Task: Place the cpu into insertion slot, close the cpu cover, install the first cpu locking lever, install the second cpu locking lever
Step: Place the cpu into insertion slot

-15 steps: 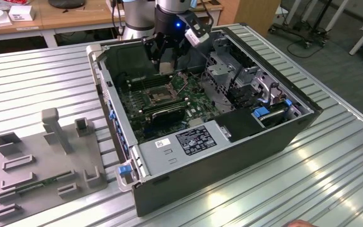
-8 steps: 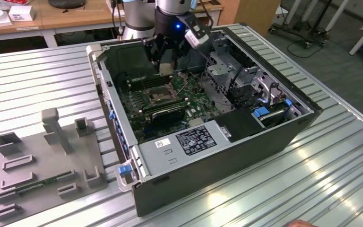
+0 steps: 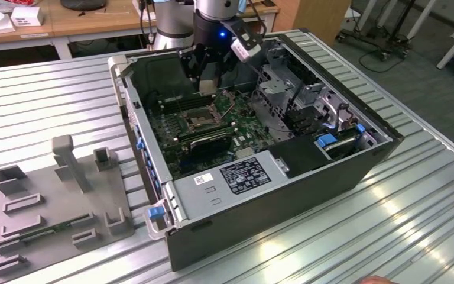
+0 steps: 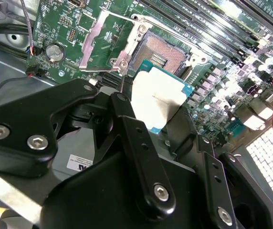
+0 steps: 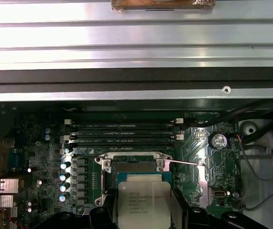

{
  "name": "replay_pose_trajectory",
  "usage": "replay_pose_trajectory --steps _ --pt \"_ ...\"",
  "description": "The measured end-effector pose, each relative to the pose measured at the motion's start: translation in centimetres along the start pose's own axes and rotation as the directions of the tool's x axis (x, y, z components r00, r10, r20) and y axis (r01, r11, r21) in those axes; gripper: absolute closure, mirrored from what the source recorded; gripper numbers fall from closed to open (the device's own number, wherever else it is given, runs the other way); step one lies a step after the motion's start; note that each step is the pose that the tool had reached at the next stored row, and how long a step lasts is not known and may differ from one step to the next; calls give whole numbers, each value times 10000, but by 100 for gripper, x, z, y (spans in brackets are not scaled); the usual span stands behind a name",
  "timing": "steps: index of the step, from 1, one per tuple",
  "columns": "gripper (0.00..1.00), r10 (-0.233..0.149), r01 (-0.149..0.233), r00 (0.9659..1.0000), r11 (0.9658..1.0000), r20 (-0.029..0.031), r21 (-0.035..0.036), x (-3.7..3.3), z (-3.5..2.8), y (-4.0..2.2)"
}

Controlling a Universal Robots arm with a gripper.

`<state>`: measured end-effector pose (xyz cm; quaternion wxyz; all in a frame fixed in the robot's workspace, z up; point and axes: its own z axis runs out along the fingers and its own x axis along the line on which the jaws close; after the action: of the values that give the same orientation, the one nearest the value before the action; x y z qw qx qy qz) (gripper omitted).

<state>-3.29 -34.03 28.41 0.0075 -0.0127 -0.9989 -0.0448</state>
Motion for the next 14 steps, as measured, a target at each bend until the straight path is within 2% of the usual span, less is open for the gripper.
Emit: replay_pose_trajectory --steps 10,14 --pt "46 0 0 10000 10000 0 0 0 7 -1" --pt "46 2 -2 10000 10000 0 6 4 29 -3"
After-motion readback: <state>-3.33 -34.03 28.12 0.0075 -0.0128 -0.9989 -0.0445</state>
